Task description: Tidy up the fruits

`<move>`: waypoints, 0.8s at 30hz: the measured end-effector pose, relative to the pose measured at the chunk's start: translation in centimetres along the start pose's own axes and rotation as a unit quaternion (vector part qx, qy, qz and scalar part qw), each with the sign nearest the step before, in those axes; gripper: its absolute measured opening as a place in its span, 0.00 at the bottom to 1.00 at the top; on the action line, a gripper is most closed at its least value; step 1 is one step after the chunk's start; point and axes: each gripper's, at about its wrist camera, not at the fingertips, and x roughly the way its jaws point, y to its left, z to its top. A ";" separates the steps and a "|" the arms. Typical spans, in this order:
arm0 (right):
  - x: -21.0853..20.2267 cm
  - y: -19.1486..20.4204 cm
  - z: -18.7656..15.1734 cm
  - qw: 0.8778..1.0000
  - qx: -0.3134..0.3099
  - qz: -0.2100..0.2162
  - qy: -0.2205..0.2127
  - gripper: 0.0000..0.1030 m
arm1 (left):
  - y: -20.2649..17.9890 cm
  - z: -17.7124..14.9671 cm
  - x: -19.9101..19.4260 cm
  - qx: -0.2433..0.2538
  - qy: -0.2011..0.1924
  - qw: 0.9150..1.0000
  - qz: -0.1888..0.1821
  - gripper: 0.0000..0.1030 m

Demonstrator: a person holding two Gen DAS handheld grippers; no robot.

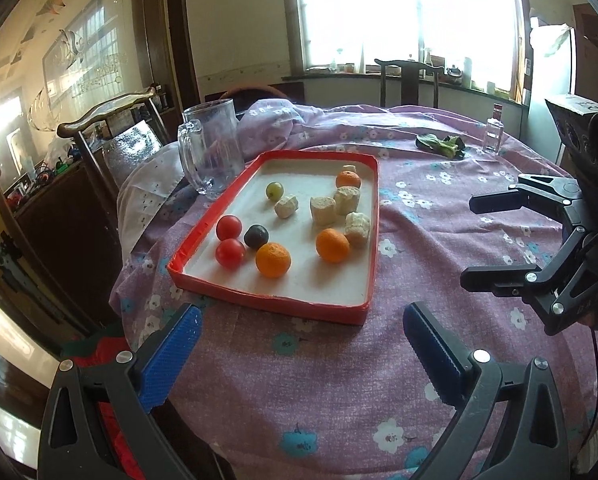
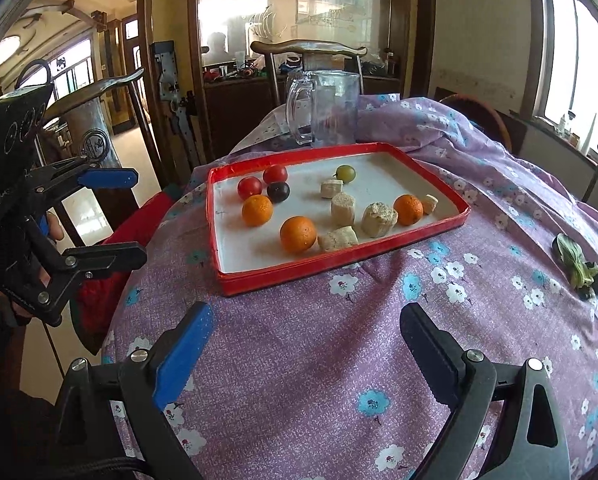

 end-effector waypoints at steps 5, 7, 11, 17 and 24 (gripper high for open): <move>0.2 0.3 -0.2 1.000 -0.008 0.001 0.004 0.93 | -0.2 0.0 0.1 0.005 0.002 1.000 -0.003 0.99; 0.2 0.3 -0.2 1.000 -0.009 0.001 0.005 0.93 | -0.2 0.0 0.1 0.006 0.002 1.000 -0.005 0.99; 0.2 0.3 -0.2 1.000 -0.009 0.001 0.004 0.93 | -0.2 0.1 0.0 0.006 0.001 1.000 -0.007 0.99; 0.3 0.2 -0.2 1.000 -0.010 -0.001 0.005 0.93 | -0.2 0.0 0.0 0.004 0.001 1.000 -0.009 0.99; 0.4 0.1 -0.3 1.000 -0.011 -0.004 0.007 0.93 | -0.3 -0.1 0.2 0.004 0.001 1.000 -0.009 0.99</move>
